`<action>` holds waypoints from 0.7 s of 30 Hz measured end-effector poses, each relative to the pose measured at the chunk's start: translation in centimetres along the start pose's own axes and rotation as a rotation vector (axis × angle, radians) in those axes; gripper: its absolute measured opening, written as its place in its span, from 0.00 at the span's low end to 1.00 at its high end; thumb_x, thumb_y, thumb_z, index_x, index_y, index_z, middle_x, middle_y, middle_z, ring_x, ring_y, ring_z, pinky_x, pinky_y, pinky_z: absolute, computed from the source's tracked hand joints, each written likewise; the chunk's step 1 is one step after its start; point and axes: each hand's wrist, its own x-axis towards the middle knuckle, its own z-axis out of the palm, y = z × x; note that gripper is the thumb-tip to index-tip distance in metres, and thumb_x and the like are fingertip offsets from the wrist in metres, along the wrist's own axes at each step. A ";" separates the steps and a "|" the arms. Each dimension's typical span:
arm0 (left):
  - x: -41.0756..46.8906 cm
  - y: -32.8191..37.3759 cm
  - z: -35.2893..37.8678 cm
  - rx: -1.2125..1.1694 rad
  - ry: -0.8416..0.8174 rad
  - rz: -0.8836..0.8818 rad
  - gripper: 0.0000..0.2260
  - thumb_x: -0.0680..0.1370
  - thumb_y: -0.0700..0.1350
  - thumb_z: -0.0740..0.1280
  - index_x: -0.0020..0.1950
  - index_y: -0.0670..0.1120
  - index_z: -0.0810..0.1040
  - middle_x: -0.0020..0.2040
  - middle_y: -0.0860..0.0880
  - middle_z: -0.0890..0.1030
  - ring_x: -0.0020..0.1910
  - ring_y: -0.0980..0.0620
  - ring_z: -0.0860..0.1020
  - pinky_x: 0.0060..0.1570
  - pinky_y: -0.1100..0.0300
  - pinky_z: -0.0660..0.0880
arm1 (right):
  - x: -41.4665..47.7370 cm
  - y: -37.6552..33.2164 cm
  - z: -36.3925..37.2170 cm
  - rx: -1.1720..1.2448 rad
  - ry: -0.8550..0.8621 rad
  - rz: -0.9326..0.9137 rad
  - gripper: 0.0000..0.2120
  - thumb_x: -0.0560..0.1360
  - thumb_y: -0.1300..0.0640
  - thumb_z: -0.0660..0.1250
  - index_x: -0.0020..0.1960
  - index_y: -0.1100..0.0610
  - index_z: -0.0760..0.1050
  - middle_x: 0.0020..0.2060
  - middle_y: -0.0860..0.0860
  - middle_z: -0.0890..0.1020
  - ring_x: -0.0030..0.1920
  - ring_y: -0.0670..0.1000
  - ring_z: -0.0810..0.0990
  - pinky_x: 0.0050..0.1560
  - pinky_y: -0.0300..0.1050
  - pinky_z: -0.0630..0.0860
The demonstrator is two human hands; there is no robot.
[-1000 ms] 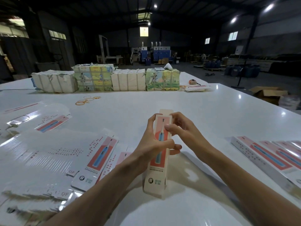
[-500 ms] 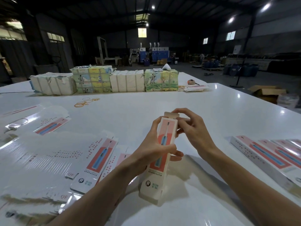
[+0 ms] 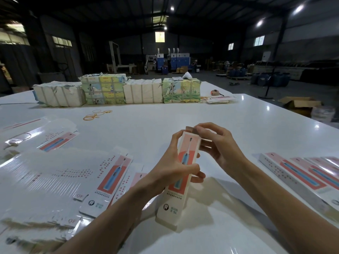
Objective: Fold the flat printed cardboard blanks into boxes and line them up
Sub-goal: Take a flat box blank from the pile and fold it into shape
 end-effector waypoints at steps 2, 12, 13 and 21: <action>0.1 -0.1 -0.1 -0.017 -0.003 0.004 0.41 0.70 0.48 0.79 0.66 0.79 0.58 0.50 0.72 0.77 0.57 0.66 0.81 0.39 0.65 0.82 | -0.1 -0.1 0.1 0.059 -0.014 0.034 0.11 0.83 0.53 0.67 0.56 0.60 0.83 0.50 0.57 0.87 0.55 0.59 0.87 0.50 0.50 0.84; 0.2 -0.5 0.2 0.059 0.046 0.061 0.52 0.66 0.49 0.83 0.74 0.73 0.50 0.61 0.61 0.74 0.56 0.64 0.81 0.40 0.66 0.82 | 0.1 0.0 -0.4 0.097 0.027 0.116 0.05 0.81 0.62 0.70 0.53 0.62 0.84 0.46 0.58 0.86 0.48 0.56 0.88 0.44 0.47 0.83; 0.3 -0.6 0.2 0.058 0.047 0.065 0.53 0.65 0.49 0.83 0.75 0.73 0.49 0.61 0.61 0.74 0.56 0.64 0.81 0.40 0.65 0.82 | 0.1 0.0 -0.4 0.101 0.024 0.118 0.05 0.81 0.62 0.70 0.52 0.62 0.84 0.46 0.58 0.87 0.48 0.56 0.88 0.44 0.47 0.83; 0.4 -0.9 0.0 -0.016 0.045 0.077 0.51 0.67 0.46 0.82 0.75 0.74 0.53 0.62 0.58 0.74 0.57 0.64 0.81 0.39 0.62 0.83 | 0.0 0.0 -0.4 0.063 -0.044 0.065 0.09 0.83 0.61 0.68 0.52 0.58 0.87 0.51 0.58 0.87 0.56 0.58 0.87 0.48 0.48 0.84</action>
